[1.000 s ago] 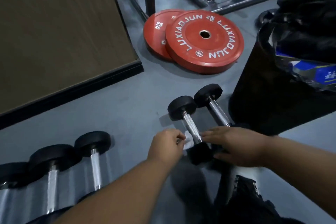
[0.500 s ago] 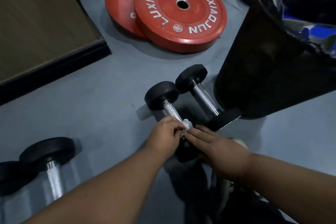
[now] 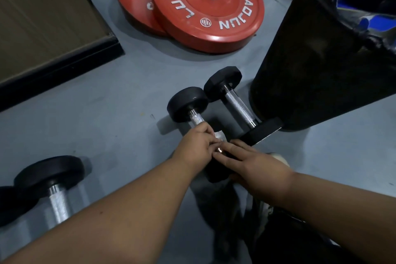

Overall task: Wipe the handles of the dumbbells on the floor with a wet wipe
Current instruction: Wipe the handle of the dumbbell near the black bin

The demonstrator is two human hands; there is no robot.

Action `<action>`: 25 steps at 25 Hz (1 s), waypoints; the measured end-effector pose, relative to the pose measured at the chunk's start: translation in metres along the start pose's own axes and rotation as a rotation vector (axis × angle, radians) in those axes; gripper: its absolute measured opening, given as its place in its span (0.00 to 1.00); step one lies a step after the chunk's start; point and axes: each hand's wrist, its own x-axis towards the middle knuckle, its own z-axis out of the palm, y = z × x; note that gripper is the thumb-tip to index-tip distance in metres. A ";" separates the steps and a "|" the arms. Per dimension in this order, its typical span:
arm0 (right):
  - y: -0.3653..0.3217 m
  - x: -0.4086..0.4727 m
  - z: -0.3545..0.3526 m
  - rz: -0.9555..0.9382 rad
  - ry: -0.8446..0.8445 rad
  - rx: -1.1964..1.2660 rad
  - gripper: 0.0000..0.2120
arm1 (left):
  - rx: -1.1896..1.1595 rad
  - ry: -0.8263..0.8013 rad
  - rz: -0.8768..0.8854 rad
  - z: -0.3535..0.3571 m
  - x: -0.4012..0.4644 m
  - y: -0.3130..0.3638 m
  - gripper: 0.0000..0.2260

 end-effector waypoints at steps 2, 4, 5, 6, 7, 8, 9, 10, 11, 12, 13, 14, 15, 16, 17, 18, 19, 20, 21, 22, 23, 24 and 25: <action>0.001 -0.001 0.005 0.001 -0.007 0.007 0.34 | 0.030 0.031 0.022 -0.005 0.006 -0.002 0.04; 0.001 -0.003 0.008 -0.001 -0.009 -0.008 0.35 | 0.047 0.070 -0.002 -0.008 0.012 -0.004 0.03; 0.001 -0.004 0.010 -0.004 -0.007 -0.024 0.35 | 0.062 0.081 -0.003 -0.008 0.012 -0.005 0.04; 0.001 -0.004 0.011 -0.008 -0.007 -0.033 0.35 | 0.076 0.087 0.015 -0.007 0.012 -0.005 0.04; 0.000 -0.005 0.012 -0.012 -0.004 -0.032 0.36 | 0.082 0.087 0.048 -0.006 0.009 -0.005 0.03; 0.000 -0.005 0.012 -0.014 0.005 -0.024 0.36 | 0.076 0.073 0.091 -0.004 0.005 -0.004 0.03; 0.001 -0.005 0.012 -0.016 0.014 -0.013 0.37 | 0.064 0.043 0.136 -0.003 0.002 -0.004 0.03; 0.001 -0.005 0.012 -0.016 0.020 -0.007 0.38 | 0.056 0.005 0.170 -0.001 -0.001 -0.005 0.03; 0.001 -0.004 0.012 -0.017 0.026 -0.010 0.39 | 0.055 -0.026 0.185 -0.001 -0.003 -0.005 0.03; 0.001 -0.003 0.011 -0.016 0.027 -0.020 0.39 | 0.059 -0.049 0.188 -0.001 -0.004 -0.006 0.04; 0.001 -0.003 0.010 -0.016 0.030 -0.034 0.40 | 0.070 -0.064 0.197 -0.002 -0.002 -0.007 0.04; 0.001 -0.003 0.010 -0.016 0.032 -0.043 0.40 | 0.085 -0.078 0.210 -0.003 -0.001 -0.007 0.04; 0.001 -0.004 0.010 -0.018 0.035 -0.040 0.40 | 0.097 -0.091 0.218 -0.003 0.000 -0.006 0.03; 0.001 -0.004 0.009 -0.019 0.039 -0.033 0.39 | 0.102 -0.100 0.211 -0.003 0.002 -0.004 0.03; 0.001 -0.004 0.008 -0.022 0.045 -0.031 0.38 | 0.098 -0.100 0.187 -0.004 0.003 -0.003 0.03; 0.001 -0.004 0.008 -0.026 0.054 -0.040 0.37 | 0.093 -0.090 0.158 -0.004 0.006 -0.002 0.03; 0.001 -0.003 0.009 -0.032 0.061 -0.046 0.36 | 0.093 -0.073 0.134 -0.005 0.009 -0.001 0.04; 0.001 -0.003 0.010 -0.036 0.060 -0.039 0.36 | 0.101 -0.059 0.117 -0.007 0.012 -0.002 0.04; 0.002 -0.003 0.012 -0.037 0.050 -0.021 0.36 | 0.110 -0.047 0.104 -0.009 0.017 -0.002 0.05; 0.002 -0.003 0.014 -0.035 0.037 -0.001 0.36 | 0.117 -0.037 0.084 -0.011 0.021 -0.004 0.05; 0.003 -0.004 0.016 -0.031 0.024 0.016 0.35 | 0.118 -0.024 0.065 -0.014 0.024 -0.005 0.06; 0.003 -0.004 0.017 -0.025 0.011 0.032 0.35 | 0.111 -0.009 0.048 -0.016 0.027 -0.007 0.06; 0.004 -0.005 0.018 -0.018 -0.003 0.048 0.34 | 0.100 0.013 0.034 -0.017 0.029 -0.009 0.06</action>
